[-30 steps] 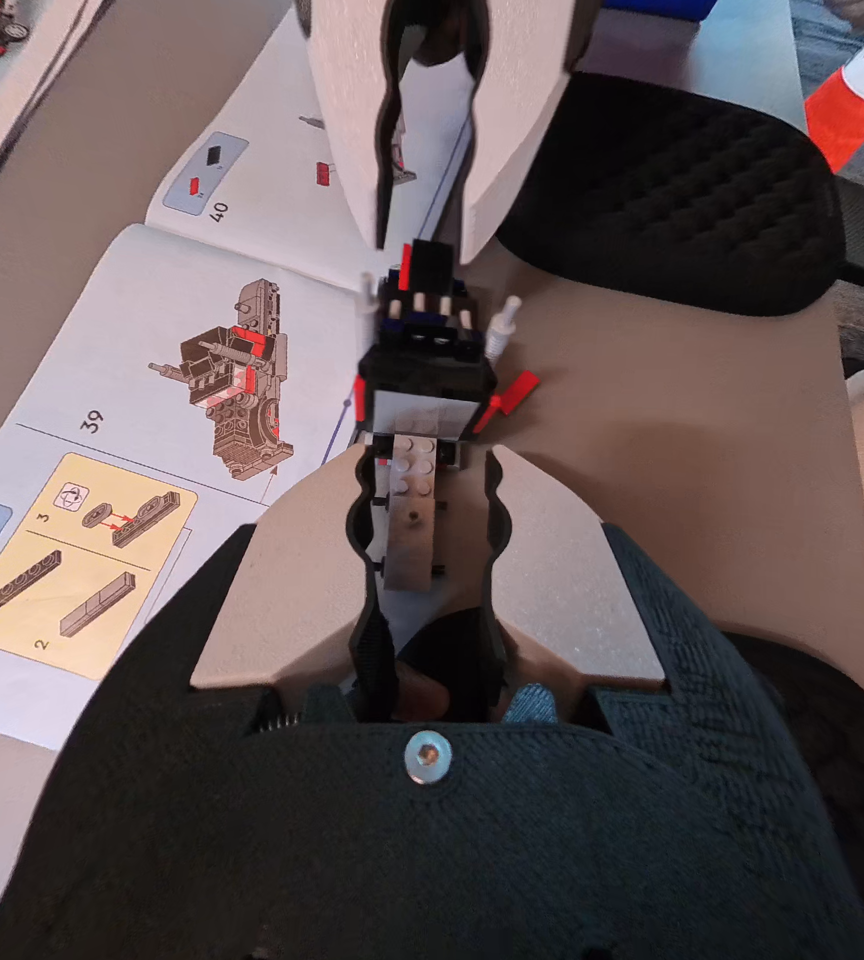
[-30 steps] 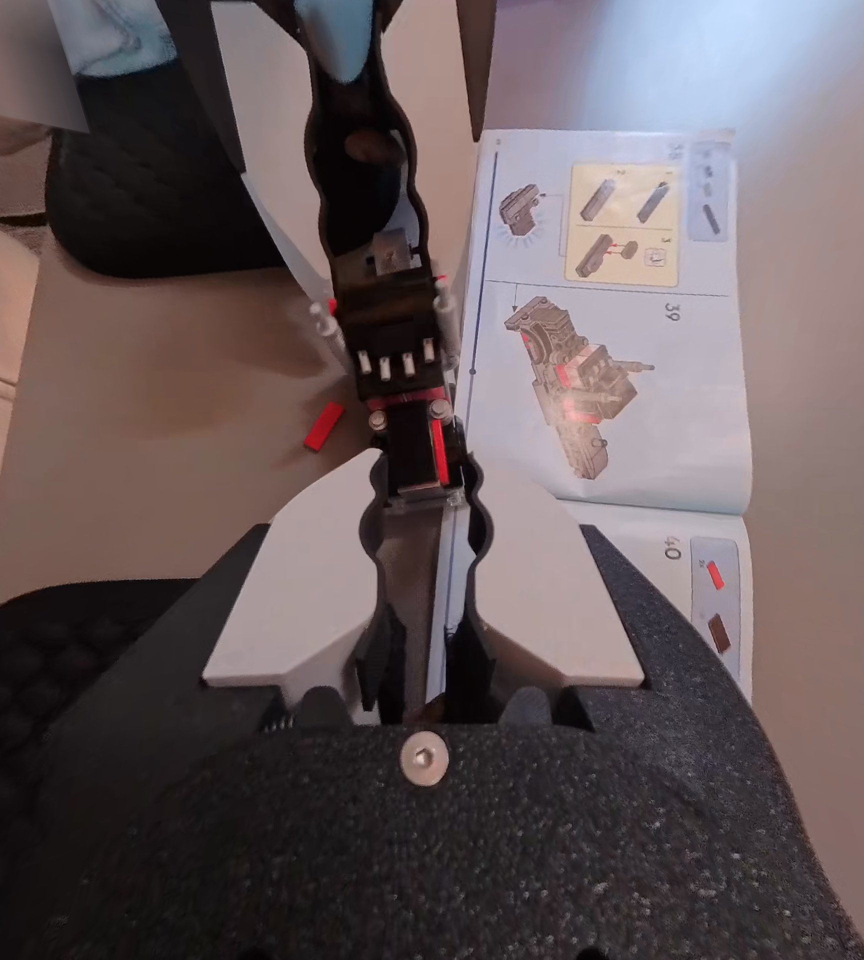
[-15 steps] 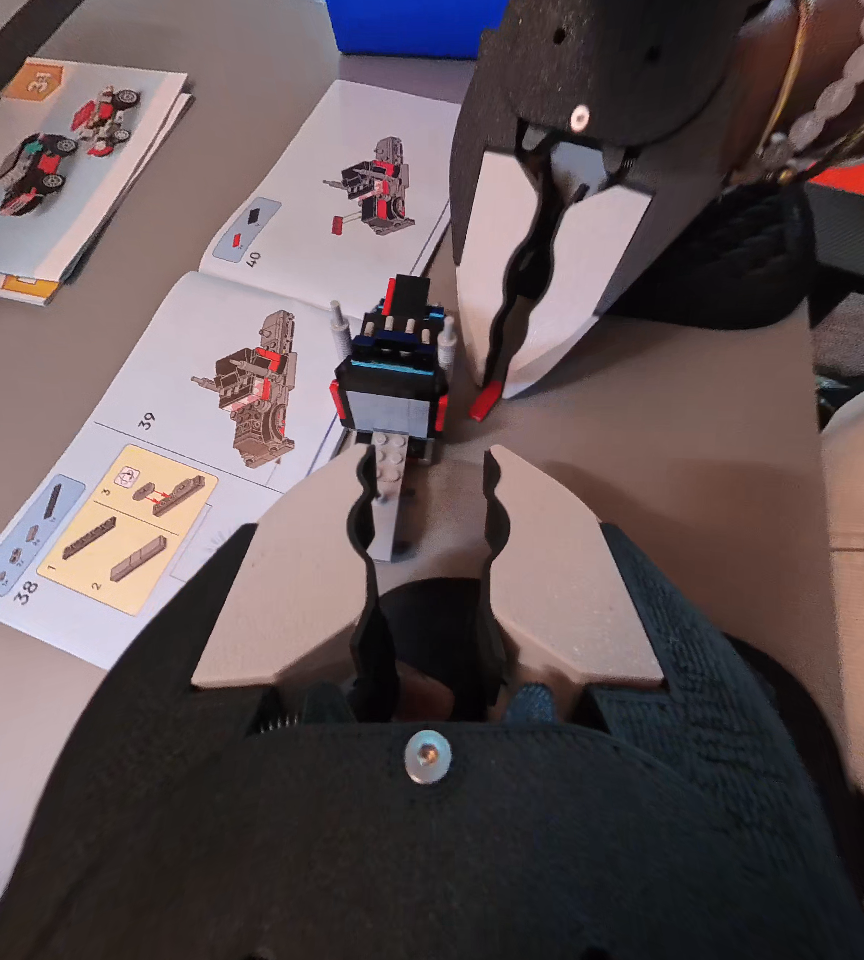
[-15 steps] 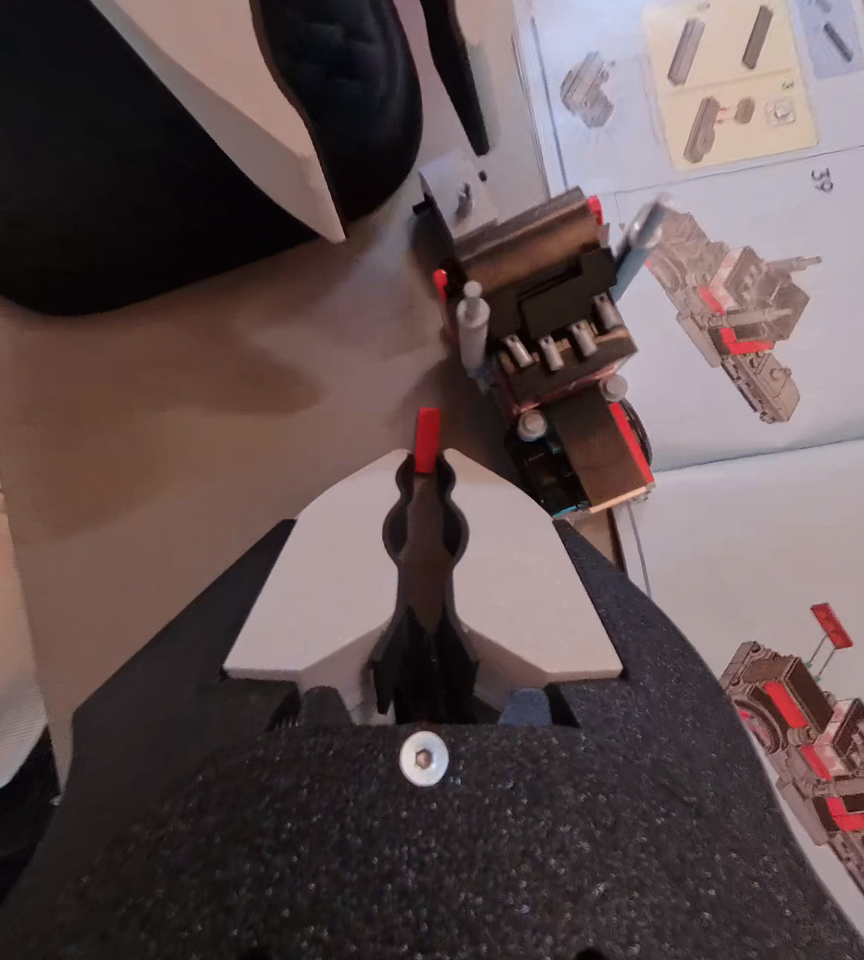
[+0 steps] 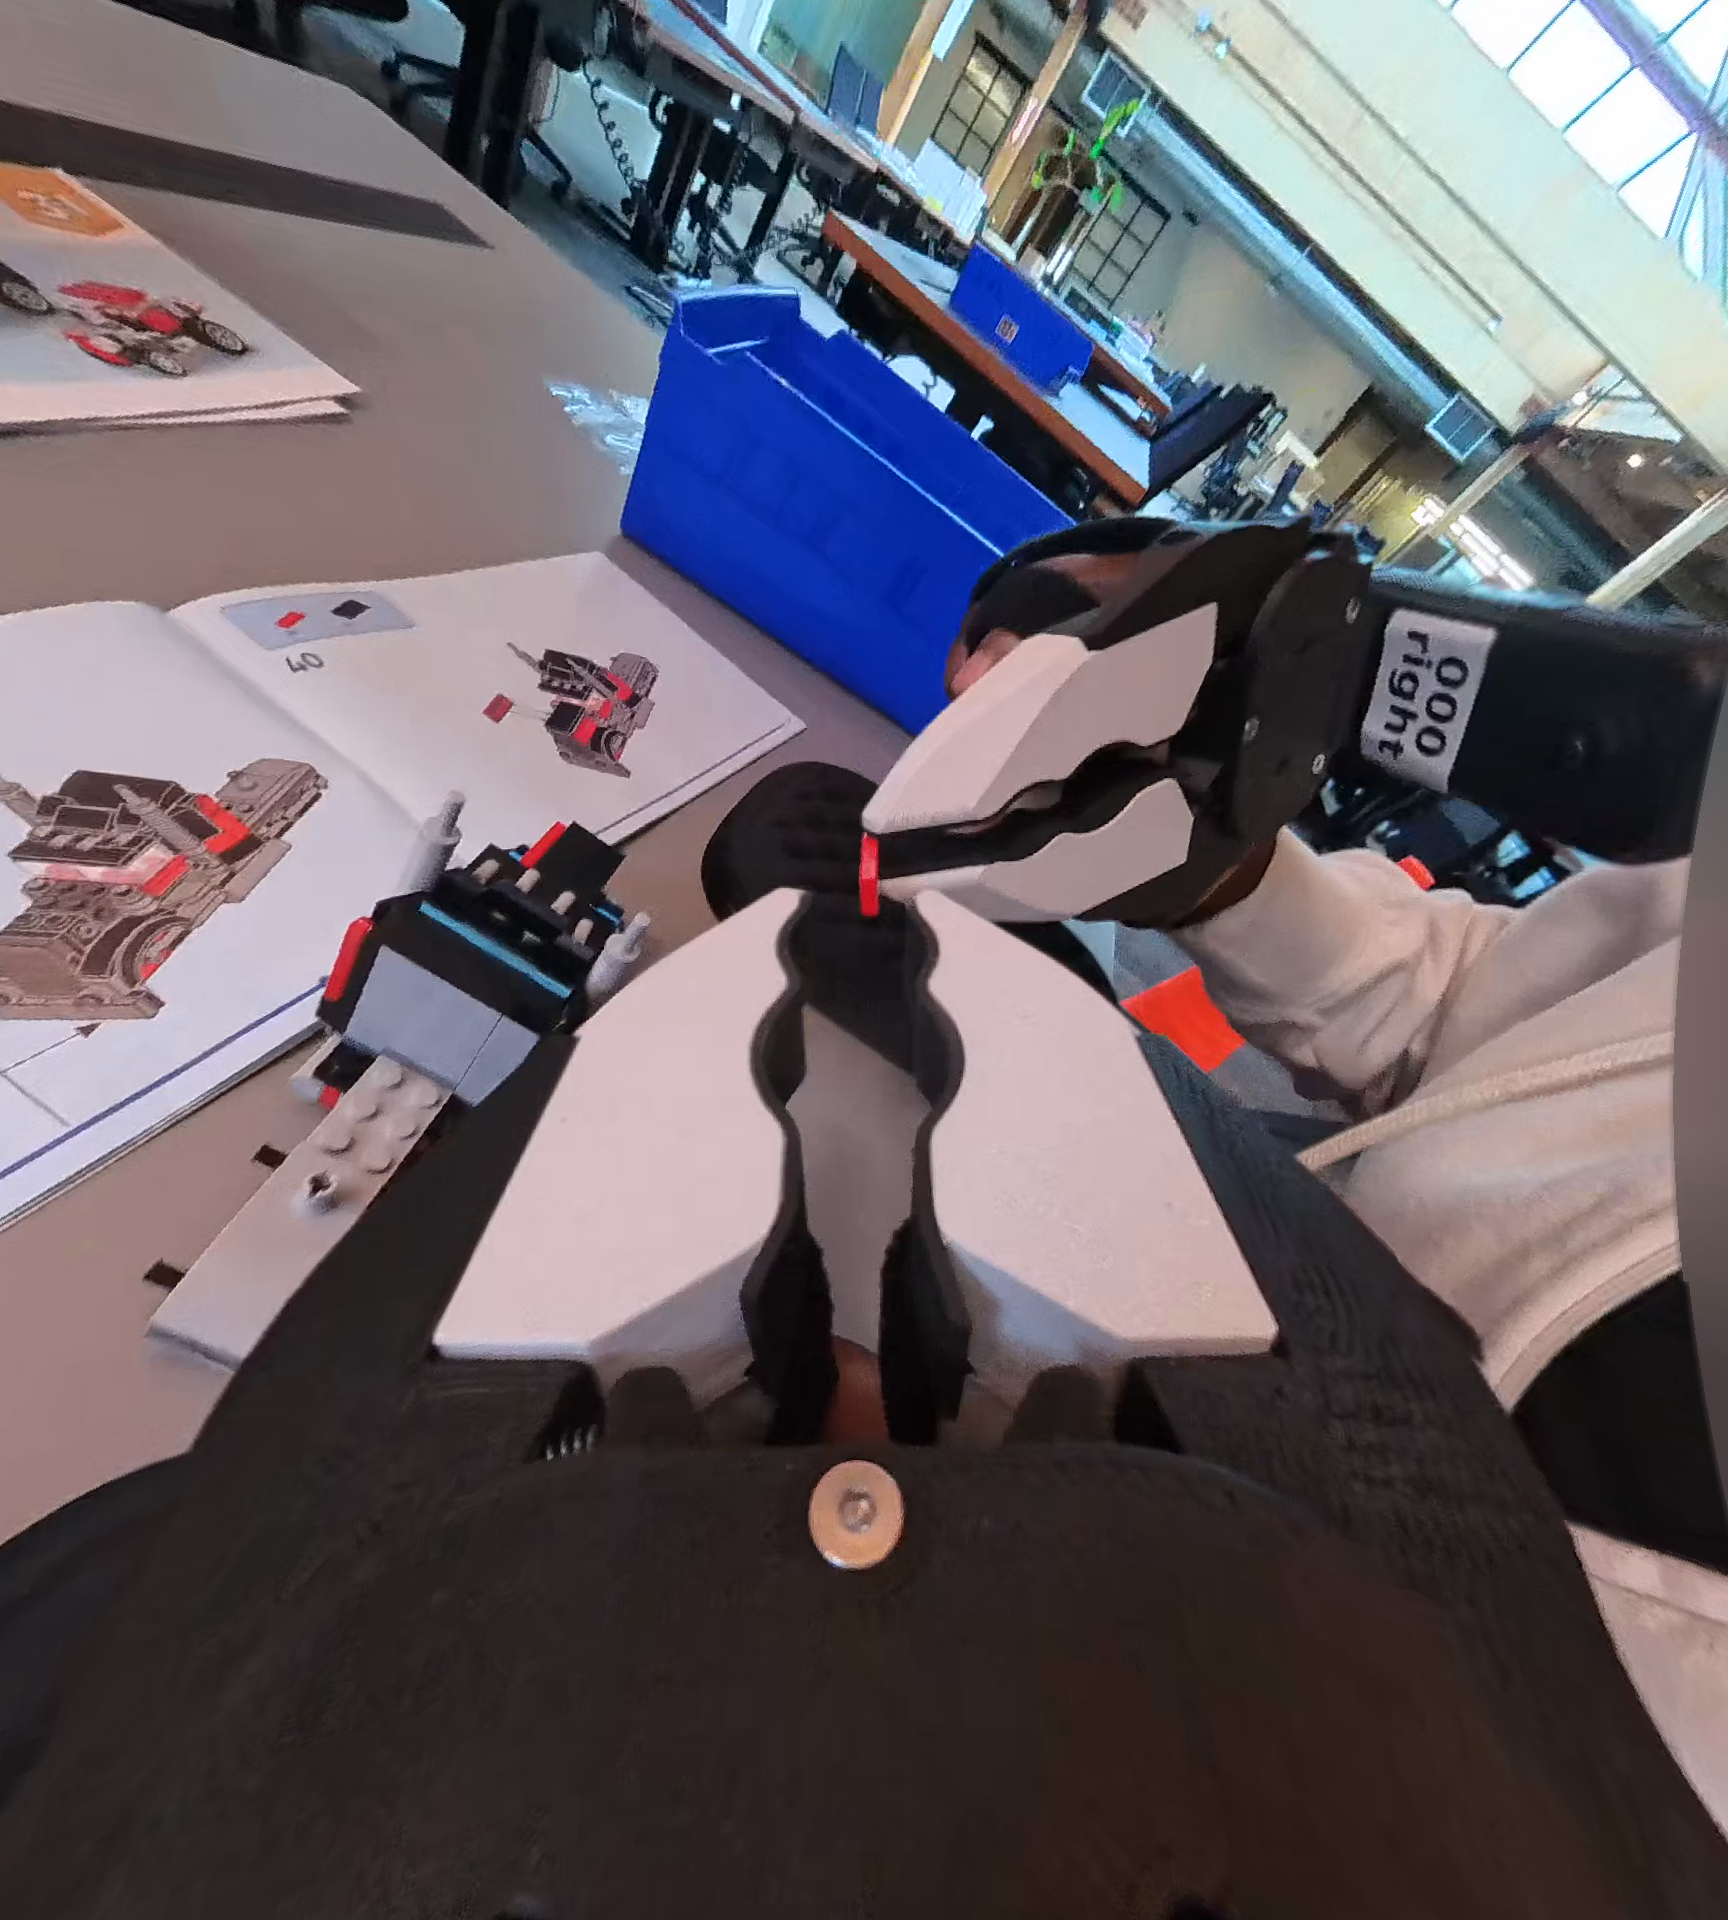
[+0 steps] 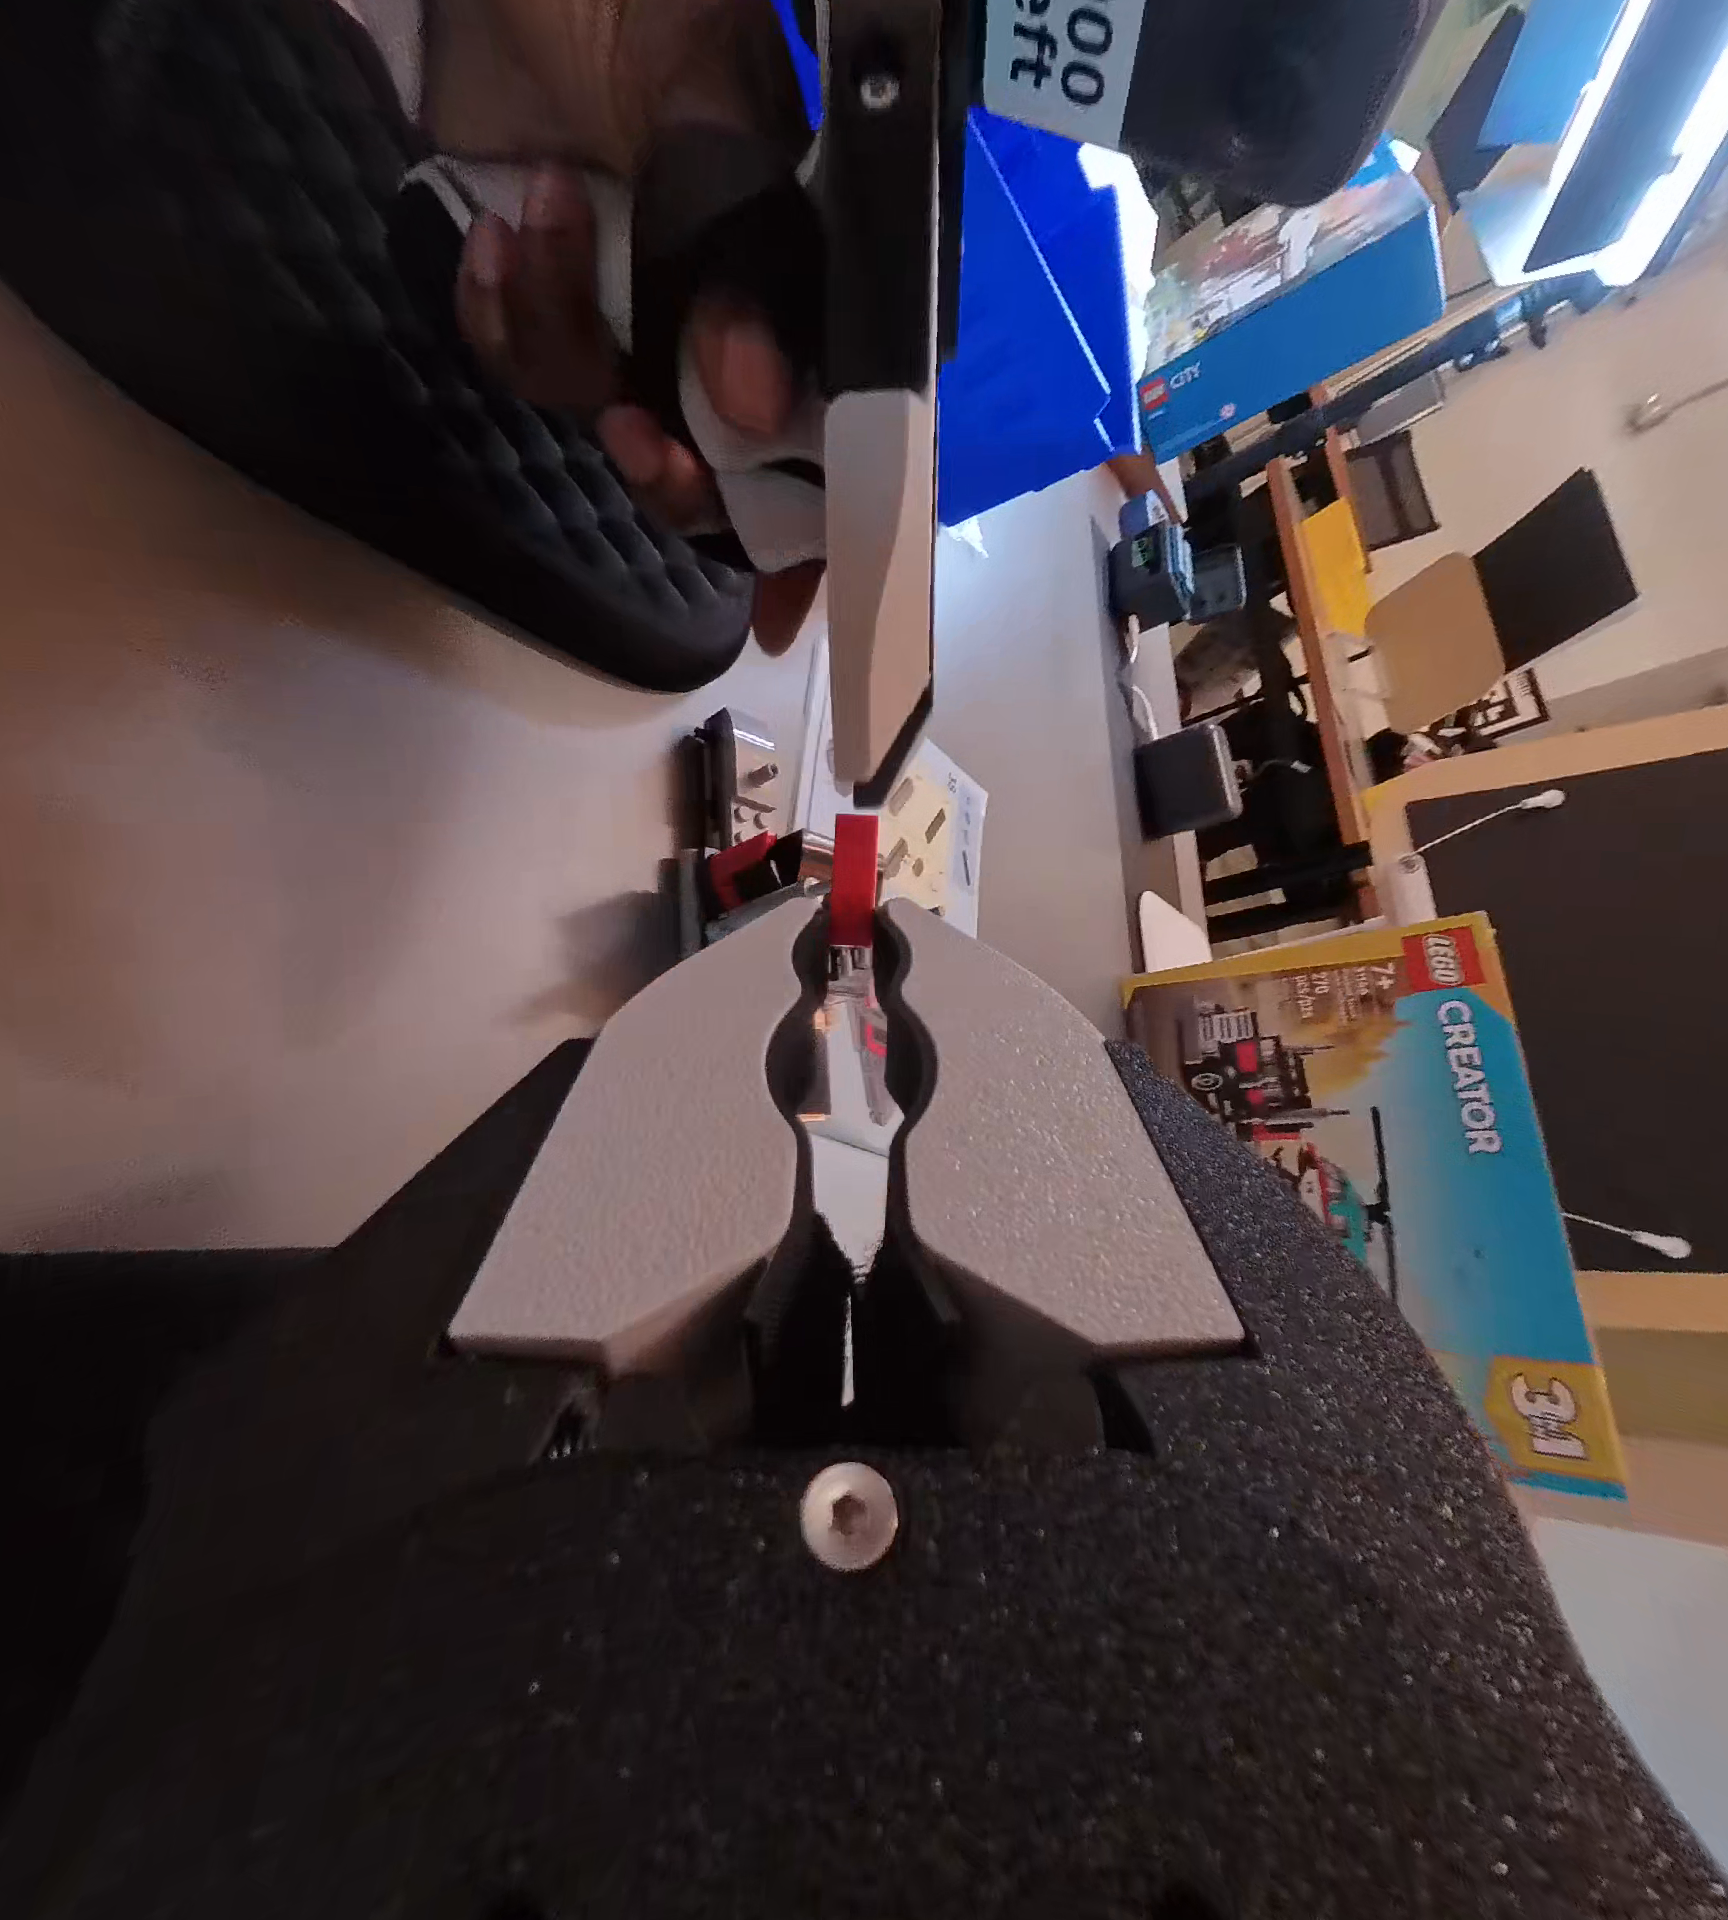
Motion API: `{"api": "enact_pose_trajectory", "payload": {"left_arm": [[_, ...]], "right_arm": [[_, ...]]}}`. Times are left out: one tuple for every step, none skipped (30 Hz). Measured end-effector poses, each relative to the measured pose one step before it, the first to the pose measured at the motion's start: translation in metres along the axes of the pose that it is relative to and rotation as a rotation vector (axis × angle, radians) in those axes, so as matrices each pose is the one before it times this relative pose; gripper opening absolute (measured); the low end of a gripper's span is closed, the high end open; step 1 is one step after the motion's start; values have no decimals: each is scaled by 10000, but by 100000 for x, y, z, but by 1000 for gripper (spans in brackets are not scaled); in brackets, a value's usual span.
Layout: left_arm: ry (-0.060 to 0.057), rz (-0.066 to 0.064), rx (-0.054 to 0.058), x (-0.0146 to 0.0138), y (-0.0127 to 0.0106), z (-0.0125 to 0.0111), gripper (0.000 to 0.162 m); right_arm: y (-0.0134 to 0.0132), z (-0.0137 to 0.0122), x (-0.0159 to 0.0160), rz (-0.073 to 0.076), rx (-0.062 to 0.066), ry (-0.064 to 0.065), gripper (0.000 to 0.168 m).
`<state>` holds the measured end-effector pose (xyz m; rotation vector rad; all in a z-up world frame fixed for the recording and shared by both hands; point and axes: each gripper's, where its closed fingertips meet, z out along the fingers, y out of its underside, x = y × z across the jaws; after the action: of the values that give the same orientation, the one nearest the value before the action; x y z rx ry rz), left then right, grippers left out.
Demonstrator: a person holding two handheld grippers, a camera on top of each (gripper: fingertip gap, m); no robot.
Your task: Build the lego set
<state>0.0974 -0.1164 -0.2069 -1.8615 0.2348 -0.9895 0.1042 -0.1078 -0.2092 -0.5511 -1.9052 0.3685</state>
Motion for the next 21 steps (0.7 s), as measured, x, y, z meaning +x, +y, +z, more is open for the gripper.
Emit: {"api": "enact_pose_trajectory", "payload": {"left_arm": [[10,-59,44,84,-51,240,14],[68,-61,-15,120,88,240,12],[153,-78,-1,244,106,204,11],[128,-87,-30,206,121,144,11],[20,60,-84,48,96,-16,15],[-171,395,-112,-222,-12,-269,23],[-593,791,-199,-834,-11,-542,30],[-1019,1098,-329,-1483,113,-713,38],[-1137,1234,-427,-1768,298,-616,47],[-901,1188,-546,-1498,558,-222,56],[-393,995,-659,-727,758,236,63],[41,715,-690,-51,717,595,74],[311,448,-627,304,568,796,86],[482,261,-476,433,385,843,88],[552,161,-249,395,148,780,87],[483,83,-94,194,-10,669,84],[318,30,-74,-82,-24,502,80],[204,33,-80,-215,-14,332,74],[187,42,-53,-213,-40,214,69],[236,22,-19,-131,-38,125,61],[236,-52,-3,-154,-3,46,54]], "right_arm": [[-179,-143,94,-142,37,141,8],[-163,-98,-53,-108,18,34,8],[-60,-40,-115,-75,-47,-14,8],[40,-41,-59,-72,-73,41,8],[181,-102,-55,-8,-97,26,8],[333,-170,0,45,-91,46,8],[601,-220,-48,129,-149,2,8],[797,-223,-16,174,-173,20,8],[811,-192,-19,193,-125,40,8],[744,-114,-49,223,-94,-3,8],[553,-67,-18,206,-43,-1,8],[306,-19,-14,156,18,0,8],[147,14,5,118,31,3,8],[70,49,-18,74,14,-6,8],[9,45,10,26,15,3,8],[4,51,-24,30,4,-26,8],[61,63,-61,40,-19,-57,8],[98,51,-104,24,-22,-92,8],[122,38,-104,31,-11,-92,8],[128,37,-48,47,7,-73,8],[131,37,-48,61,28,-99,8]]}}
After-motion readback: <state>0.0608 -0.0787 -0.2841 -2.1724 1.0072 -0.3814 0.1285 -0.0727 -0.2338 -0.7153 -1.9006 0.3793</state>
